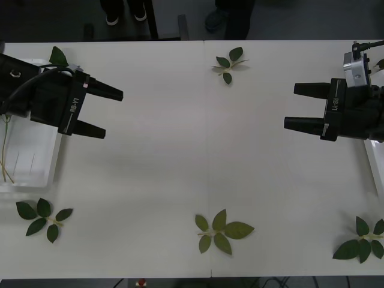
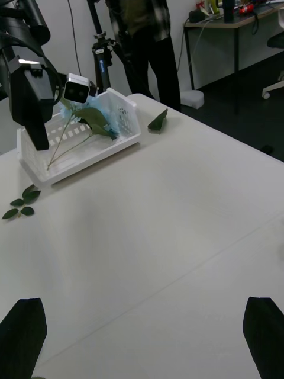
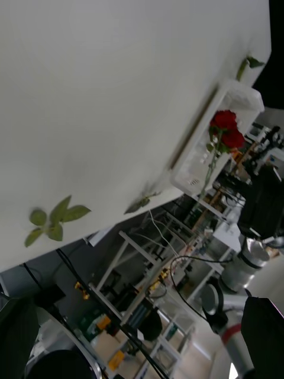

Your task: Place the red flowers into the right box and the blue flowers into the left box. If a person shows an open palm, hand one flower to the person first, then continue sorting.

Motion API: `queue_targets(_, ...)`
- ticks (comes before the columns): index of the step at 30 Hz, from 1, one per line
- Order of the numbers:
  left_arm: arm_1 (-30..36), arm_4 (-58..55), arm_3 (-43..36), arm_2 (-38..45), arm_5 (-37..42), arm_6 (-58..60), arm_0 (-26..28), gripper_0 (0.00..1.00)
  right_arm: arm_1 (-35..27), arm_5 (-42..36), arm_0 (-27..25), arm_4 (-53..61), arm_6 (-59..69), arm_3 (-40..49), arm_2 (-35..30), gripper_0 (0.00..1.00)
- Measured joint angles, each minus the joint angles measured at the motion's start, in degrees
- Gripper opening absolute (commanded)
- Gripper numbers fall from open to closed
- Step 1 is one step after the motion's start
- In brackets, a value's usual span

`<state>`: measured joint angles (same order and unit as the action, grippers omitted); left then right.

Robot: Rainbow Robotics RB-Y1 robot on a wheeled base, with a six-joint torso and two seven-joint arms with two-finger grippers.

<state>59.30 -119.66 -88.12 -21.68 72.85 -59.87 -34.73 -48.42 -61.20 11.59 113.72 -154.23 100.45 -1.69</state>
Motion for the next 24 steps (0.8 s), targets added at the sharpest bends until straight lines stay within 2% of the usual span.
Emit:
queue_targets(3,-0.7,-5.4,2.3,-6.7,0.0,-8.5,-2.9,1.00,0.0,0.0,0.0,0.0,0.0,0.0,0.0,0.97)
queue_targets(7,-1.5,-6.7,3.1,-12.1,0.0,-15.9,-5.3,1.00,0.0,0.0,0.0,0.0,0.0,0.0,0.0,0.97)
queue_targets(18,-3.4,-6.3,3.3,-13.0,0.6,-45.2,-6.5,1.00,0.0,0.0,0.0,0.0,0.0,0.0,0.0,0.97)
queue_targets(24,-3.4,-6.9,7.8,-13.0,0.7,-82.8,-6.5,1.00,0.0,0.0,0.0,0.0,0.0,0.0,0.0,0.97)
